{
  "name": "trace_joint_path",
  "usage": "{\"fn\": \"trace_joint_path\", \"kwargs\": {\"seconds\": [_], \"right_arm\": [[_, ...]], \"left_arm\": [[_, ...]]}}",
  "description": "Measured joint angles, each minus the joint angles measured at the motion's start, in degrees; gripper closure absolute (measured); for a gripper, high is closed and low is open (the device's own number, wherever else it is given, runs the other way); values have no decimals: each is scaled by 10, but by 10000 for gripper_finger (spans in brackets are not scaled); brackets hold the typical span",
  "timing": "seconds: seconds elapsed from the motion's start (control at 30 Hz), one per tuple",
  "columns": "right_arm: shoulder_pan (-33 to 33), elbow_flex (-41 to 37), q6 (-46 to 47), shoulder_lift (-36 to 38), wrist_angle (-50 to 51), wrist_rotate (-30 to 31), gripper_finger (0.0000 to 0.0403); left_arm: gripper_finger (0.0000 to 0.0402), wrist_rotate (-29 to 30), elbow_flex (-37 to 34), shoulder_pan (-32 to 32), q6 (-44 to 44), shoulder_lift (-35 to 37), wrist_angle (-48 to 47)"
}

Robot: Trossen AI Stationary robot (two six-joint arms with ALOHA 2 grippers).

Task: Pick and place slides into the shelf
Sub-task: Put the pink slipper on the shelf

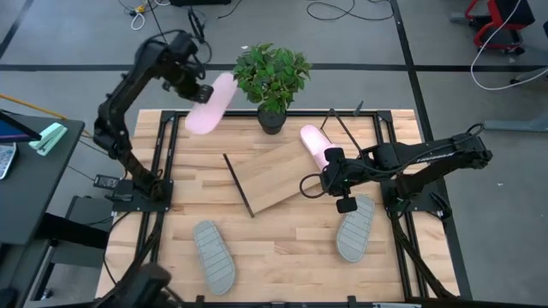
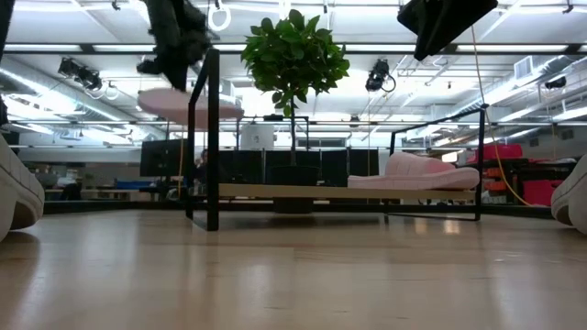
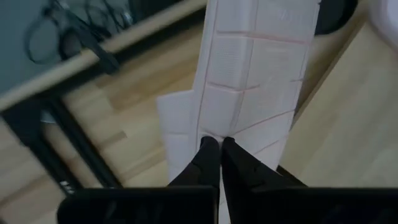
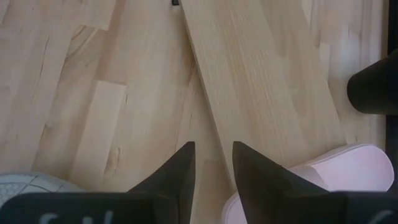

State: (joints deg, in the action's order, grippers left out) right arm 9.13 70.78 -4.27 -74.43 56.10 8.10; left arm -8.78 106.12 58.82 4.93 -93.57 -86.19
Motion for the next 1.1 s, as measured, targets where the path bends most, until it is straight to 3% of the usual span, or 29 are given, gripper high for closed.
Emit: {"fn": "trace_joint_path", "kwargs": {"seconds": [0.17, 0.5, 0.77, 1.1], "right_arm": [[0, 0, 2, 0, 0, 0, 290], [0, 0, 3, 0, 0, 22, 290], [0, 0, 5, 0, -1, 54, 290], [0, 0, 11, 0, -5, 54, 290]], "left_arm": [[401, 28, 41, 0, 4, 33, -3], [400, 17, 104, 0, -1, 101, 14], [400, -29, 117, 0, 2, 147, 15], [398, -29, 116, -13, 8, 148, -18]]}}
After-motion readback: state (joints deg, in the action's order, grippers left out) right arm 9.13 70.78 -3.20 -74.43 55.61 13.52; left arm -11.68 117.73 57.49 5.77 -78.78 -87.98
